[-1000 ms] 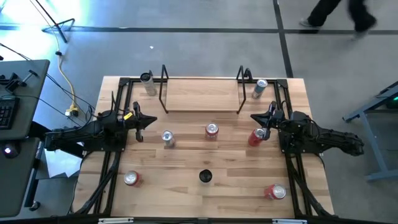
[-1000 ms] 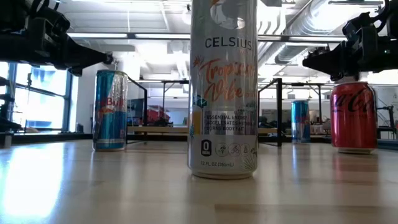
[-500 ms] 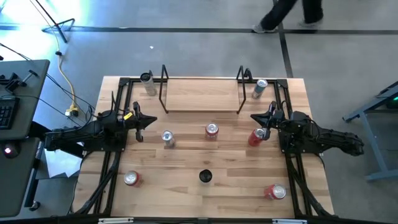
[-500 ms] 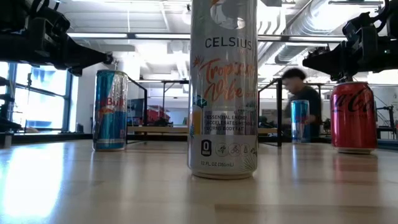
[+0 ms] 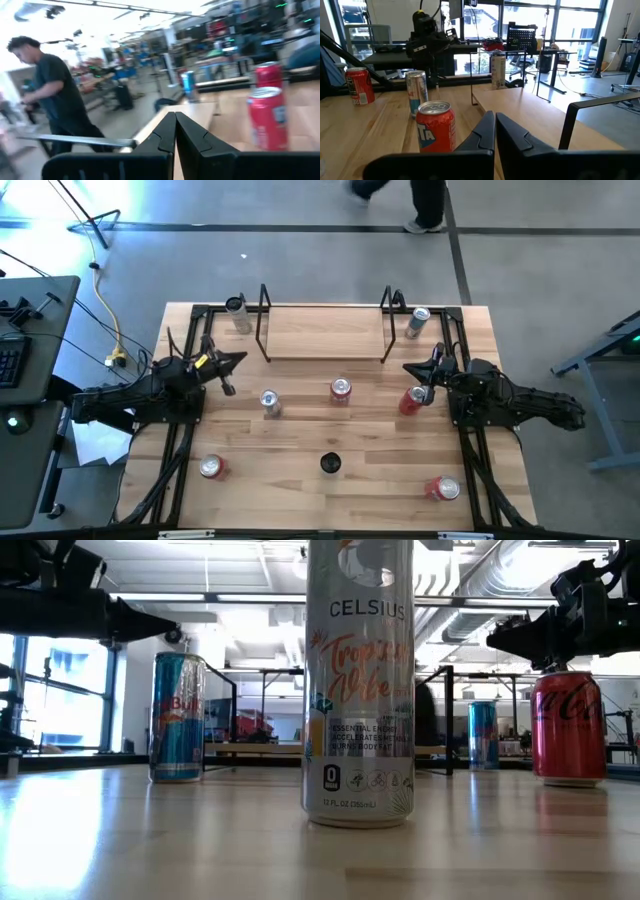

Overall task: Place canned beverage on shelf
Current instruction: Put the top red soda can on the shelf

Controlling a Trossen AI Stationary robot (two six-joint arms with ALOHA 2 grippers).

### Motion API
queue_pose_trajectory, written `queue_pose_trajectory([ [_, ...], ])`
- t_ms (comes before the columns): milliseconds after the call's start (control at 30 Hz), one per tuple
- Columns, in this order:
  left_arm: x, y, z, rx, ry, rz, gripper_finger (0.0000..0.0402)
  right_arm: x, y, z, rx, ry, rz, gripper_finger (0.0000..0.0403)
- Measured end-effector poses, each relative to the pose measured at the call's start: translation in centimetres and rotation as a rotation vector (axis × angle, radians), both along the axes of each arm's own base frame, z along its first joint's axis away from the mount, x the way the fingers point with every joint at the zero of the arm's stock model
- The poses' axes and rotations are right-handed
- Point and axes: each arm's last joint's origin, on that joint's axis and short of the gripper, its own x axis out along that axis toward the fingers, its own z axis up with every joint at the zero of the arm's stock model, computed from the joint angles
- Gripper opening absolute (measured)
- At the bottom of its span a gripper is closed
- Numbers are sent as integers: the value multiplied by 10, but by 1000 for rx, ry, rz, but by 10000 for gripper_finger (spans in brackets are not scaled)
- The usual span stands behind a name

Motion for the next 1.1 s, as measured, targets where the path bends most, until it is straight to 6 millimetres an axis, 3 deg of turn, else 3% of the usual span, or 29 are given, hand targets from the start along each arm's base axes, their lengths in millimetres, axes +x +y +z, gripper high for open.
queue_pose_trajectory([
  [133,0,0,0,-25,-11,-7,3,0,0,0,0,0,0,0],
  [433,1,-2,3,-284,-172,-125,3,0,0,0,0,0,-1,0],
  [700,3,-7,15,-303,-260,-329,3,0,0,0,0,0,0,0],
  [1100,29,-5,51,-344,19,-322,3,0,0,0,0,0,0,0],
])
